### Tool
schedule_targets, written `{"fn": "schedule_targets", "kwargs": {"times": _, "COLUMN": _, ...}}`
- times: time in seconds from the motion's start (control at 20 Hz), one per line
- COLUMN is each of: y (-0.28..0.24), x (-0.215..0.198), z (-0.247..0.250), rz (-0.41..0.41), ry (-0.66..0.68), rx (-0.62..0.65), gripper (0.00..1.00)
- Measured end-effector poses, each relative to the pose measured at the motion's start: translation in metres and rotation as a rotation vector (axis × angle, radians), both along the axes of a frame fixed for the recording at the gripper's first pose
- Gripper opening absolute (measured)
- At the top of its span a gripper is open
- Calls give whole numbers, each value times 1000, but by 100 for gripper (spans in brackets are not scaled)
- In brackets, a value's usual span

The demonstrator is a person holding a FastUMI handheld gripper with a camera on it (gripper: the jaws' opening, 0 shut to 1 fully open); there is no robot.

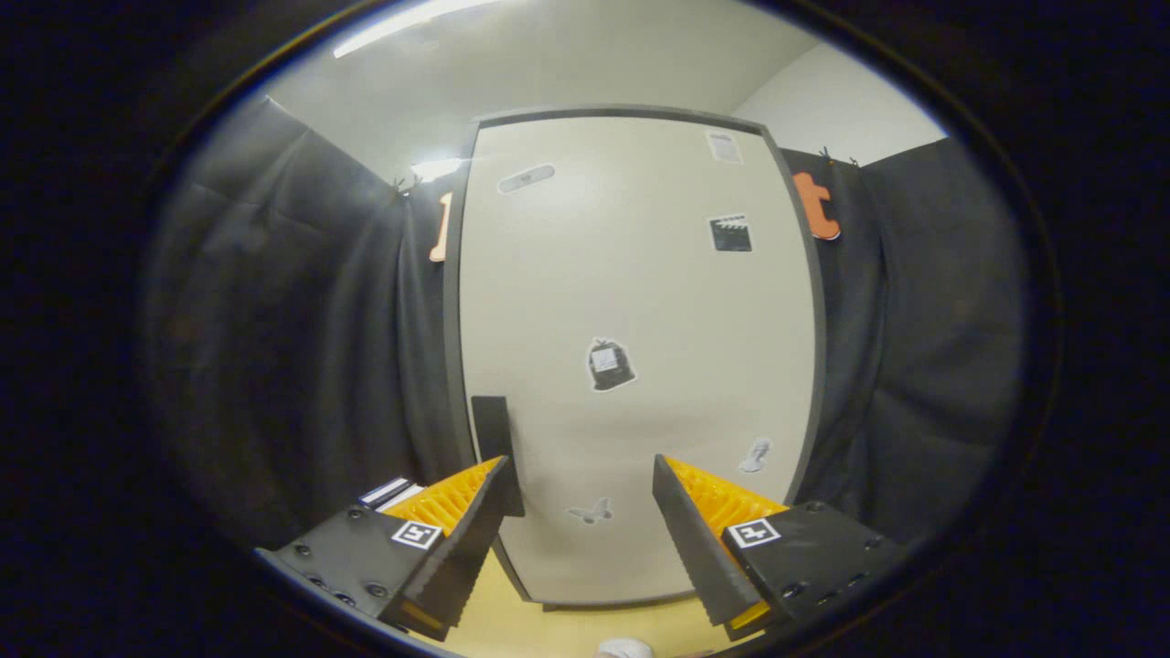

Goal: Open the shoe cabinet door, grab the shoes and put them into the shoe cabinet, then close the shoe cabinet door.

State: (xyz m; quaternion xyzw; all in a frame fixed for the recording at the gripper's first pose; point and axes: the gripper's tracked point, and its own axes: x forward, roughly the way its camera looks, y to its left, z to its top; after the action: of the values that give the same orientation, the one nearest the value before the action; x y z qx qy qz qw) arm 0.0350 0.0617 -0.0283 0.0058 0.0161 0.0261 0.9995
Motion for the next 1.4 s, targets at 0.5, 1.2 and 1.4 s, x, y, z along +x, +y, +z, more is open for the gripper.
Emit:
{"fn": "schedule_targets", "kwargs": {"times": 0.5, "y": 59, "x": 69, "z": -32, "rz": -1, "ry": 11, "rx": 13, "gripper": 90}}
{"fn": "schedule_targets", "kwargs": {"times": 1.2, "y": 68, "x": 89, "z": -47, "rz": -83, "ry": 35, "rx": -6, "gripper": 40}}
{"fn": "schedule_targets", "kwargs": {"times": 1.4, "y": 69, "x": 89, "z": -47, "rz": -74, "ry": 40, "rx": -11, "gripper": 26}}
